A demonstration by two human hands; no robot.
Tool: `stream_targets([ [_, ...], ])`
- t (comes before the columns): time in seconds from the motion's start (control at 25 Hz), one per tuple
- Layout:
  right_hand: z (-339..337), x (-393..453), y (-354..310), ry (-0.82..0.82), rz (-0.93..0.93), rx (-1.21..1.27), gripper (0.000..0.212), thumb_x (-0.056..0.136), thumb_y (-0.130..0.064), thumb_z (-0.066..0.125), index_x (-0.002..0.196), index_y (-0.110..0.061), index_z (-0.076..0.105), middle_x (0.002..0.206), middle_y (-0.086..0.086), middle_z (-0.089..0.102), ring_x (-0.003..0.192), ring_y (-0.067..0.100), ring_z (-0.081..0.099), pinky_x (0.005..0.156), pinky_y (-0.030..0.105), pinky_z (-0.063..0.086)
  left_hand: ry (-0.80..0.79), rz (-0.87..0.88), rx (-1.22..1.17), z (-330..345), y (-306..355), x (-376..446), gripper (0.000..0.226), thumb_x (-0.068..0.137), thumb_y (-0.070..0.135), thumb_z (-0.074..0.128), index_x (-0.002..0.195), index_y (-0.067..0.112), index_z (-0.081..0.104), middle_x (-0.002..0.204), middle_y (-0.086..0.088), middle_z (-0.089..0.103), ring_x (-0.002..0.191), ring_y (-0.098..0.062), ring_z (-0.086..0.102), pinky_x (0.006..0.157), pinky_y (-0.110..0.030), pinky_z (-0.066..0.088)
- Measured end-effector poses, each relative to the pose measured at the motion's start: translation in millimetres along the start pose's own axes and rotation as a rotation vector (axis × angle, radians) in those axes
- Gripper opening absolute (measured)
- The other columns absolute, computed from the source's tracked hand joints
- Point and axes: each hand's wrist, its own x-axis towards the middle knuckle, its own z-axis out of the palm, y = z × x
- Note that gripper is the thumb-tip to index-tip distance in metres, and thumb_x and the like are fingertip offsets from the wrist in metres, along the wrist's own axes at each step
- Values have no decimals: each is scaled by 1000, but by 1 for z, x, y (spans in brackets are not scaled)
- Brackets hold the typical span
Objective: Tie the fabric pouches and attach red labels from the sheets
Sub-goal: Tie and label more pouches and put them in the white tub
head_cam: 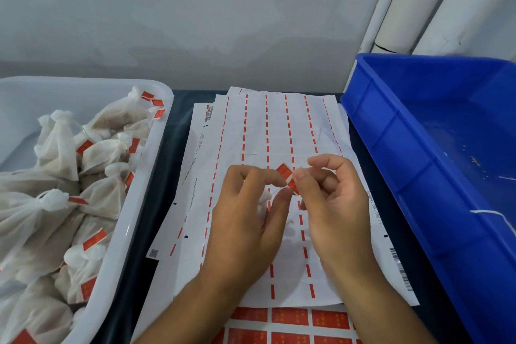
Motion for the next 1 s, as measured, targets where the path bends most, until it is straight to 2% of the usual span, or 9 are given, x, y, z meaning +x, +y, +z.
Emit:
stream_targets([
  [0.12,3,-2,-3,-11,-30,-26,21,88,-38,71,106,-33,62,93,-13,75,92,12,75,75,17,58,44,-21,-28,-2,-3,0,15,93,36,67,107,29,68,106,7,59,101,2,54,76,0,42],
  [0.28,2,-2,-4,-25,-49,-19,27,83,-45,71,105,-31,63,92,-12,76,91,13,76,76,17,58,85,-56,-30,-4,-3,2,18,91,36,70,102,22,73,98,8,56,89,0,55,69,-3,42],
  [0.6,1,-1,0,-69,-134,-103,17,91,-35,72,105,-34,63,95,-18,75,94,8,74,76,15,57,86,-141,-63,-3,-5,2,11,90,32,76,100,27,75,91,17,54,81,-5,55,67,-6,42],
  [0.72,-1,3,0,-79,-119,-159,27,88,-44,72,112,-39,61,107,-23,70,100,4,70,75,12,55,75,-155,-80,-4,-5,3,6,91,31,74,96,32,72,92,17,57,80,-8,55,65,-8,42],
  [0.8,-3,6,0,-151,-84,-177,34,87,-50,69,119,-43,60,112,-24,67,105,3,68,76,13,55,60,-176,-115,-5,-6,4,6,92,32,73,94,36,69,92,16,59,74,-10,55,62,-9,42],
  [0.88,-6,8,-1,-233,-58,-180,33,89,-50,67,121,-43,64,108,-20,70,104,7,69,80,19,58,36,-191,-142,-6,-7,5,5,92,33,72,93,36,69,92,15,60,73,-13,55,60,-10,42],
  [1.0,-7,9,-2,-297,-15,-99,20,89,-40,68,108,-33,75,96,-5,75,94,17,72,81,27,61,-11,-192,-163,-5,-7,4,2,93,36,70,92,37,69,90,15,60,74,-14,56,61,-13,42],
])
